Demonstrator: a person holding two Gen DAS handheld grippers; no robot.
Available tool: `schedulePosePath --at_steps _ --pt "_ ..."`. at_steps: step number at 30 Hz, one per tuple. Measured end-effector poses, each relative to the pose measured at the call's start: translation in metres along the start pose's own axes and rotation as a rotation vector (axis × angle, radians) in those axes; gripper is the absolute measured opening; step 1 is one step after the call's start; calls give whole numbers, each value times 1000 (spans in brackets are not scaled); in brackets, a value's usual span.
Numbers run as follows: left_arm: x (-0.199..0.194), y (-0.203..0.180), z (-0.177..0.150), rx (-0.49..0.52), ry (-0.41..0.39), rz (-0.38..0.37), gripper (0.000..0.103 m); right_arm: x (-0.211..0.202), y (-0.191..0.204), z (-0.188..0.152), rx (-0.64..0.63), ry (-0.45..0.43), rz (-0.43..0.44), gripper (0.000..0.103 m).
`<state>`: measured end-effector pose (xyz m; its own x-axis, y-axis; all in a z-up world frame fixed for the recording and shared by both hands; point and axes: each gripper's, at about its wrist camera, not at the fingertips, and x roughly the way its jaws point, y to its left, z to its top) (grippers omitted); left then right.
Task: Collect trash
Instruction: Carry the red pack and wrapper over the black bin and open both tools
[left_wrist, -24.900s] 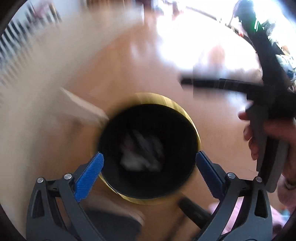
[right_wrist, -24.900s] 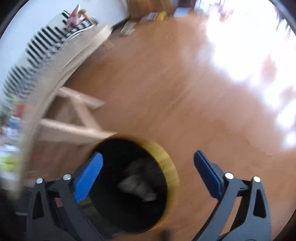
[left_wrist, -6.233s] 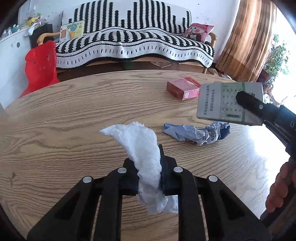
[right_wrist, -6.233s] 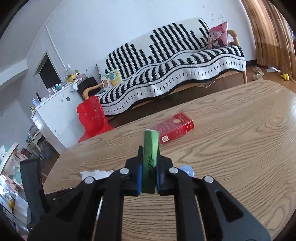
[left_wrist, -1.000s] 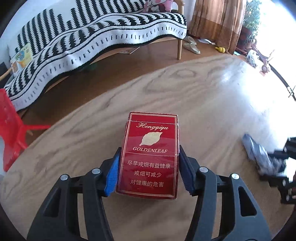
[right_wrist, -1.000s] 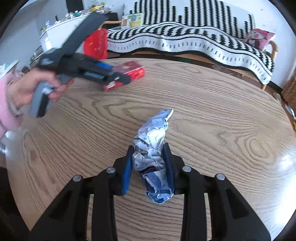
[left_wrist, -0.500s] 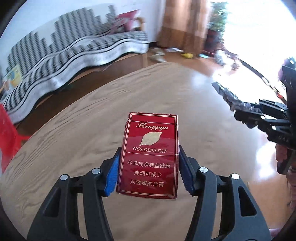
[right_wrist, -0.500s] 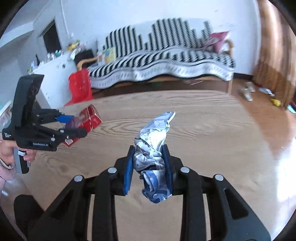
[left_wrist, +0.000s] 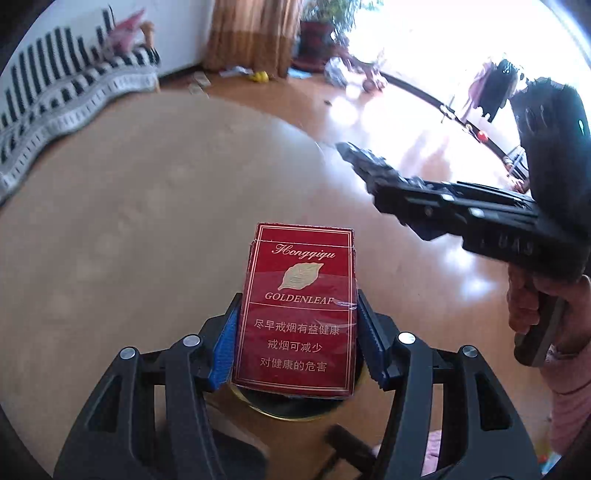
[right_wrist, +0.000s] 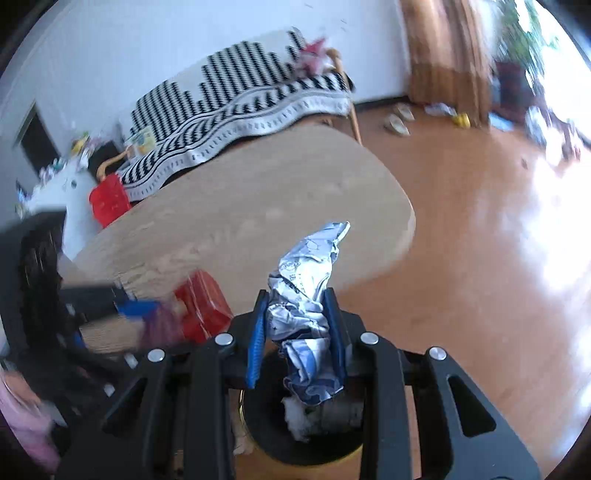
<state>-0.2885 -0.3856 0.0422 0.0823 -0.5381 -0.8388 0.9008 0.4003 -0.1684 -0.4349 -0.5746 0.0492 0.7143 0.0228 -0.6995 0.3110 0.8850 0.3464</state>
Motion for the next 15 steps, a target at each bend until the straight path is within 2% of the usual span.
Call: schedulePosePath --at_steps 3,8,11,13,15 --pt "29 -11 -18 -29 29 3 56 12 -19 -30 66 51 1 30" --pt "78 -7 -37 -83 99 -18 56 61 -38 -78 210 142 16 30" --pt "100 -1 -54 -96 131 -27 56 75 -46 -96 281 164 23 30" --pt "106 9 -53 -112 159 -48 56 83 -52 -103 332 181 35 30" --pt "108 10 -49 -90 160 -29 56 87 -55 -107 335 196 23 30"
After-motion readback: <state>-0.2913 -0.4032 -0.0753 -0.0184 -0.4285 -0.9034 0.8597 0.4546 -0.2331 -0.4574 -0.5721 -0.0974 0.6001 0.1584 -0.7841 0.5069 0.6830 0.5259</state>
